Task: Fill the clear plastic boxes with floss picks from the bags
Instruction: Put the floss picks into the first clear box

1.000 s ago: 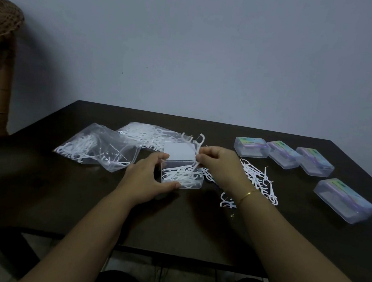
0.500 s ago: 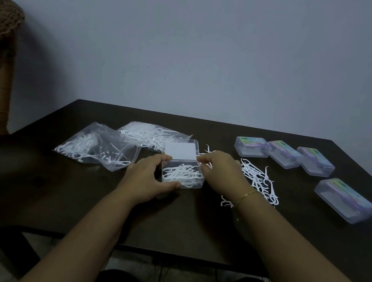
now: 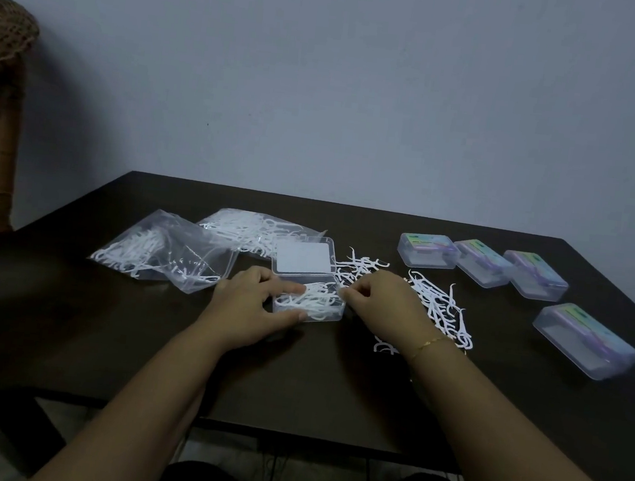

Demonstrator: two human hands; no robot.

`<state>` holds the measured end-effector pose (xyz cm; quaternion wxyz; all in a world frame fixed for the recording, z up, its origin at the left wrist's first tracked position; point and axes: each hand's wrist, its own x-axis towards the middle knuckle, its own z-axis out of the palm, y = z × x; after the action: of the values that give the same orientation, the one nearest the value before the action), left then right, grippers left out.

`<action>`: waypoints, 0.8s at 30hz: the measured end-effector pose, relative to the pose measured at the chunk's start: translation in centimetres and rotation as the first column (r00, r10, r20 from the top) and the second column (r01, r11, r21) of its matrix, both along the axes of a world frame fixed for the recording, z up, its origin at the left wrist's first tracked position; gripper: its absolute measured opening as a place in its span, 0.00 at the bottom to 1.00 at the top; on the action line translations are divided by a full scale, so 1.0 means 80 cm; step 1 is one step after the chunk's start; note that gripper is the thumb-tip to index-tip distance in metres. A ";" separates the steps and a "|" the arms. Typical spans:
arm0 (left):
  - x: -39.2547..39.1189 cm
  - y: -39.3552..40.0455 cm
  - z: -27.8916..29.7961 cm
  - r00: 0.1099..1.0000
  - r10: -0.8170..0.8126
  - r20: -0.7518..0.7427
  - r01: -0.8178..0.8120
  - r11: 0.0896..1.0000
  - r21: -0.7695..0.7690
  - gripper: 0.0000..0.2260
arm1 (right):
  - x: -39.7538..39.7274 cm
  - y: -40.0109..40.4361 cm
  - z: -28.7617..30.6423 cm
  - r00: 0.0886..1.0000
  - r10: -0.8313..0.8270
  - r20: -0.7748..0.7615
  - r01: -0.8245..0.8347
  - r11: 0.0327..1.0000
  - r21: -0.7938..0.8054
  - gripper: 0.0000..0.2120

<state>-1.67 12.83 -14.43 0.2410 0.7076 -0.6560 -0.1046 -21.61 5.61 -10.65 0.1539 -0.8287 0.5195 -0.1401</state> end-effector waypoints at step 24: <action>0.001 -0.001 -0.002 1.000 0.002 -0.001 -0.002 1.000 0.005 0.33 | -0.049 -0.010 0.038 0.997 -0.027 -0.068 0.036 0.990 0.139 0.12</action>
<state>-1.57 12.75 -14.60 0.2399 0.7086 -0.6550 -0.1063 -25.57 4.81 -7.59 0.1923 -0.8117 0.5458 -0.0784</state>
